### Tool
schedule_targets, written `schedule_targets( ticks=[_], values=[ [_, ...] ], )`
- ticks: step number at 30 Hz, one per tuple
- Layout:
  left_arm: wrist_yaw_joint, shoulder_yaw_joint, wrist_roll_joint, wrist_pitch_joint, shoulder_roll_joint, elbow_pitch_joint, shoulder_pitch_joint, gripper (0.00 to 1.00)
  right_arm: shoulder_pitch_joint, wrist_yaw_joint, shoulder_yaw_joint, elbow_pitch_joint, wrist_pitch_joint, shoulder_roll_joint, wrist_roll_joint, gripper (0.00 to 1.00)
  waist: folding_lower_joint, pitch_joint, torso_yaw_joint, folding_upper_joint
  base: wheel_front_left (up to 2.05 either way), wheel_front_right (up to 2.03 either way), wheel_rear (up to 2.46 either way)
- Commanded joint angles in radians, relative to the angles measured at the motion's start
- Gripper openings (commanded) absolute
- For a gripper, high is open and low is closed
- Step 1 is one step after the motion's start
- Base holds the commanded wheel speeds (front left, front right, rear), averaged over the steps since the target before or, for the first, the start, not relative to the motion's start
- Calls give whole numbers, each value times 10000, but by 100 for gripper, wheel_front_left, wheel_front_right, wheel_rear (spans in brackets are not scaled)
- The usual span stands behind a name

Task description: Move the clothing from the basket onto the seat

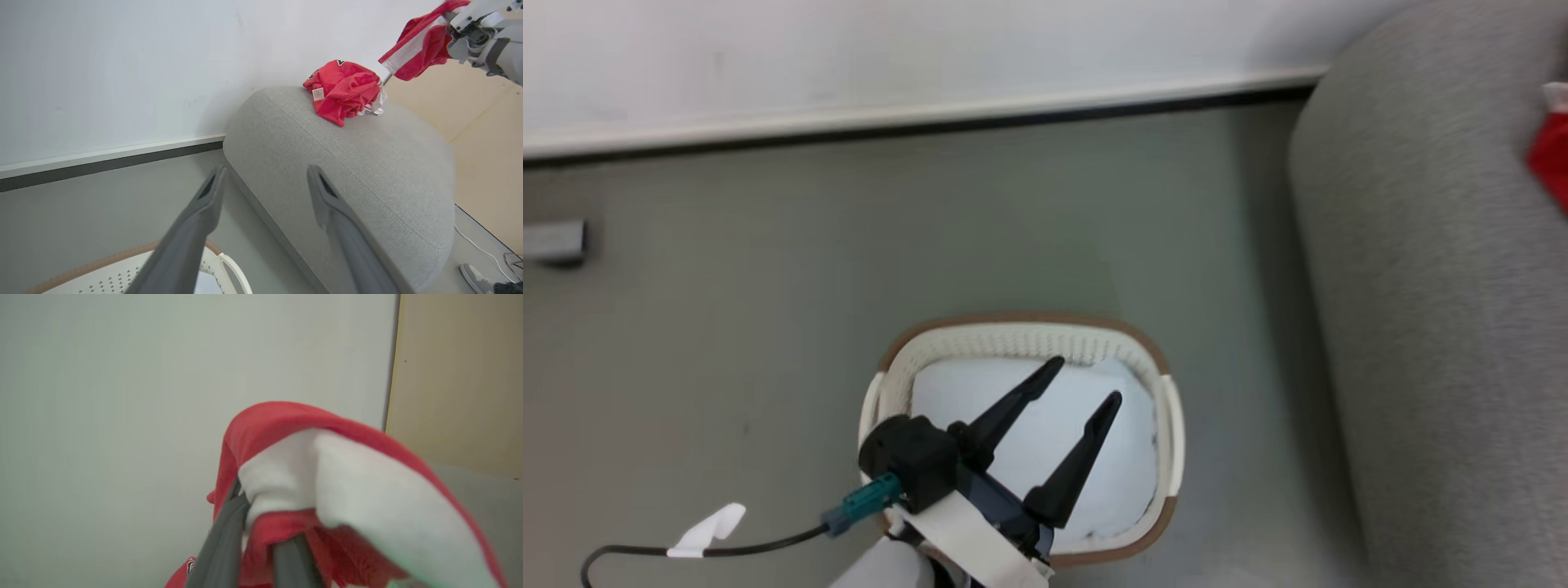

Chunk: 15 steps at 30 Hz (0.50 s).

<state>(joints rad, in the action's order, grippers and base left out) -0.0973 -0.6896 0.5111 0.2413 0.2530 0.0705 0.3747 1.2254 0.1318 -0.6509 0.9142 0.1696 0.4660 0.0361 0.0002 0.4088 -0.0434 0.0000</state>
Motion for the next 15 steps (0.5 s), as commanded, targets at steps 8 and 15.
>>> schedule_targets(
  ticks=[8, 15],
  values=[
    [-38, 102, -384, 147, 65, -25, 596, 100, 319, -24, -3899, 52, 461, -698, 2396, 0, -2, 2241, 1162, 0, 0, 0, 0],
    [-35, 251, -190, 164, 190, 405, 627, 100, -134, -24, -5148, 462, 782, -1729, 3912, 46, -2, 1981, 816, 0, 0, 0, 0]
  ],
)
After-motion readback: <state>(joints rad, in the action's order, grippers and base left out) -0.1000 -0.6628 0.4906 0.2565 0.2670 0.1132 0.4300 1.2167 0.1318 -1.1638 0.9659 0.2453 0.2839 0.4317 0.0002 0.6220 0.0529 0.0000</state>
